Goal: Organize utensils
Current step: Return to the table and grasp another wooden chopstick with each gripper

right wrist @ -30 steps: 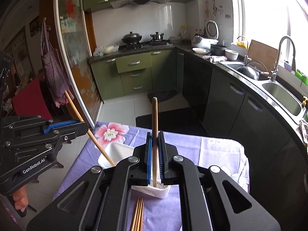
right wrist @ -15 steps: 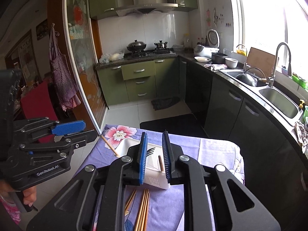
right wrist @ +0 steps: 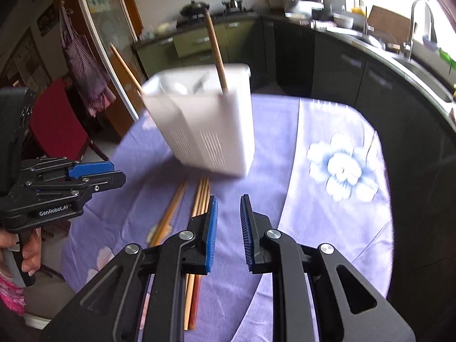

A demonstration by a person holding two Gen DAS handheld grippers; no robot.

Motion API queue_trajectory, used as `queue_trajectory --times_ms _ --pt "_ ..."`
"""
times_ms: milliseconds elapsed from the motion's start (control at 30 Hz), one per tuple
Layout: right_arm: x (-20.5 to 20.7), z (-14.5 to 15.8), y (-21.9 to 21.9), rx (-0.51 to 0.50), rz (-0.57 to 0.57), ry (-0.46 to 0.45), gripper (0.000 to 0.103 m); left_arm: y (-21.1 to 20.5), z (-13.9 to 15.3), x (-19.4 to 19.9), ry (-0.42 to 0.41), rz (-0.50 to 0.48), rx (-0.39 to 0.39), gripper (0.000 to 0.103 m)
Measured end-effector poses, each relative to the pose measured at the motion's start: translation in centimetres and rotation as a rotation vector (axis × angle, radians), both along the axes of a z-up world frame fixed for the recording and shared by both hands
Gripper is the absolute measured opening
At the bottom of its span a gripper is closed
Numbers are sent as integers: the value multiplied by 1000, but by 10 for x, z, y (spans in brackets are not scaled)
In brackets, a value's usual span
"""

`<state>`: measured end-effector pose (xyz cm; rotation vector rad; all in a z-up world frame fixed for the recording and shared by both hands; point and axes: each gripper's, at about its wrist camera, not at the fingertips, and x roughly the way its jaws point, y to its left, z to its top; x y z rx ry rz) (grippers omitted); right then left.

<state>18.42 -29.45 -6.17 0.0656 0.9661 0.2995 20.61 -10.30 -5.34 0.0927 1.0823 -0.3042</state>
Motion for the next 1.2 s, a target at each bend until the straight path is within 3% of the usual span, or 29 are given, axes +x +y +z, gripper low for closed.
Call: queue_trajectory --times_ms 167,333,500,633,733,1200 --pt "6 -33 2 -13 14 63 17 -7 -39 14 63 17 38 29" --pt "14 -48 11 -11 33 95 17 -11 -60 21 118 26 60 23" --pt "20 -52 16 -5 42 106 17 -16 -68 22 135 11 79 22" --pt "21 -51 18 -4 47 107 17 -19 -75 23 147 8 98 15" --pt "21 -49 18 -8 49 100 27 -18 -78 25 155 11 107 15" --pt "30 -61 30 -33 80 126 27 -23 -86 30 170 7 134 9"
